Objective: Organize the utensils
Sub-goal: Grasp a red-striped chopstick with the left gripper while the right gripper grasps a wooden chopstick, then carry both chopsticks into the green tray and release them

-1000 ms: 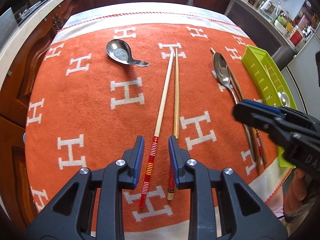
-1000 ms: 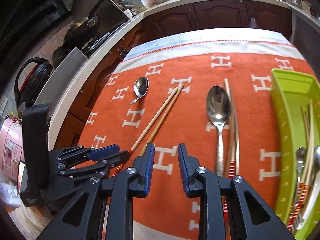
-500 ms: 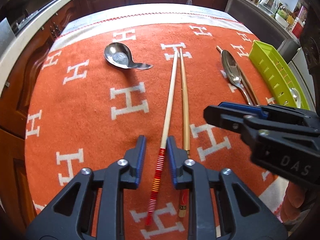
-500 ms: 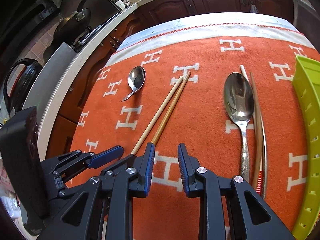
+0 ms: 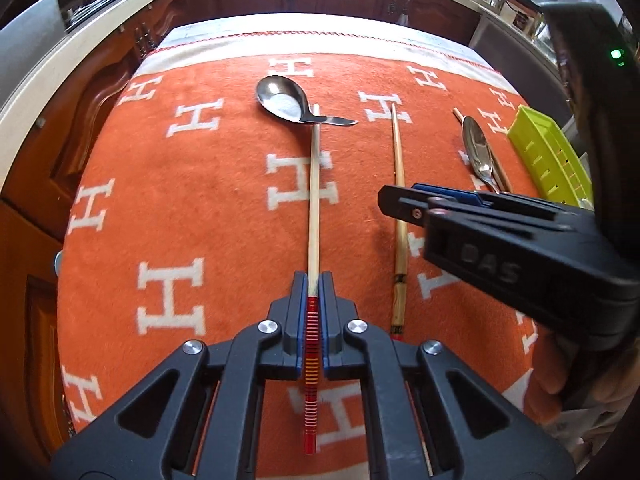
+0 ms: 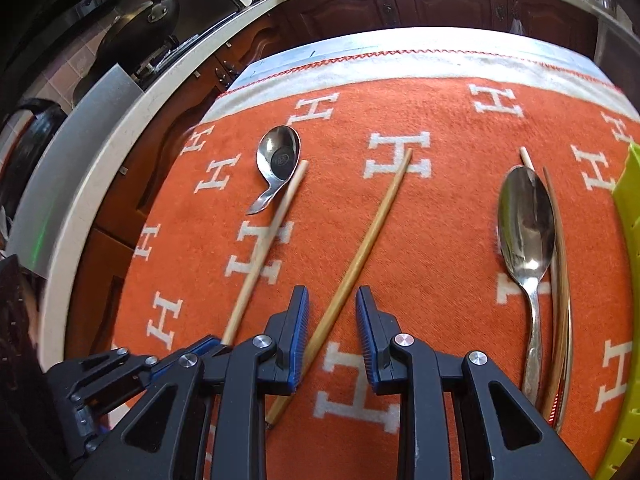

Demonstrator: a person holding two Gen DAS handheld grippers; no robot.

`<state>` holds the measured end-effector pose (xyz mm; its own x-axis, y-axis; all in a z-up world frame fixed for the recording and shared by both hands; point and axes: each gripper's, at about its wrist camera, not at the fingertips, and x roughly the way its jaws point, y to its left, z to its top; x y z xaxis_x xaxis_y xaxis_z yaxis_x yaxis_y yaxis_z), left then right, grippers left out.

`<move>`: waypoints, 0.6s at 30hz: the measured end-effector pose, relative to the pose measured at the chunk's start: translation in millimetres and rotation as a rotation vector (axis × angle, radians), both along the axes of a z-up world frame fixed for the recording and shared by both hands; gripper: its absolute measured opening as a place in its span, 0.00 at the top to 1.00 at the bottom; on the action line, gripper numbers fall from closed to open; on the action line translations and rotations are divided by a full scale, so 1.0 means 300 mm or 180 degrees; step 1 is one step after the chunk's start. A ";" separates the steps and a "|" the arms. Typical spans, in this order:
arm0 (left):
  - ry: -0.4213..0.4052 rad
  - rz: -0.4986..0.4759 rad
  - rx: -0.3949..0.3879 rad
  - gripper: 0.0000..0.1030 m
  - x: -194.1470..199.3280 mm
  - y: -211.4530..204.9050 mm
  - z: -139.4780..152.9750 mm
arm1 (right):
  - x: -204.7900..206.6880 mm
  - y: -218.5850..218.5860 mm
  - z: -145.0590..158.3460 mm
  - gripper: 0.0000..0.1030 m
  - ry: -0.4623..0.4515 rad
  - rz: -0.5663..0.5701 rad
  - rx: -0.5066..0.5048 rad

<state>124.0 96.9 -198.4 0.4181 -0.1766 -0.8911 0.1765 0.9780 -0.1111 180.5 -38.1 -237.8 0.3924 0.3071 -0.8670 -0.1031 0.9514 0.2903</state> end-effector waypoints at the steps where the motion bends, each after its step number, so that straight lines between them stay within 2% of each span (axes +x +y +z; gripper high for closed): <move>1: 0.0008 0.0008 -0.0035 0.97 -0.007 0.007 0.003 | 0.001 0.018 0.001 0.77 -0.0031 0.0009 -0.0091; 4: 0.0001 0.0016 -0.0084 0.97 -0.032 0.017 0.015 | 0.002 0.061 0.003 0.77 -0.0088 0.0038 -0.0302; 6: -0.0001 0.0003 -0.0108 0.97 -0.045 0.017 0.021 | -0.002 0.081 0.002 0.87 -0.0111 0.0057 -0.0451; 7: -0.0005 -0.0004 -0.0123 0.97 -0.051 0.016 0.025 | -0.002 0.088 0.002 0.87 -0.0123 0.0064 -0.0531; 12: -0.0030 -0.0036 -0.0212 0.97 -0.062 -0.007 0.054 | -0.012 0.034 0.001 0.94 -0.0002 -0.0057 -0.0295; 18: -0.0078 -0.0135 -0.0307 0.97 -0.092 -0.069 0.106 | -0.079 -0.069 0.042 0.94 0.0027 -0.0150 -0.0043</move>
<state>96.4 76.2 -166.6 0.4299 -0.2792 -0.8586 0.2214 0.9546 -0.1995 157.0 -58.9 -225.3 0.3987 0.2767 -0.8743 -0.0556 0.9589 0.2781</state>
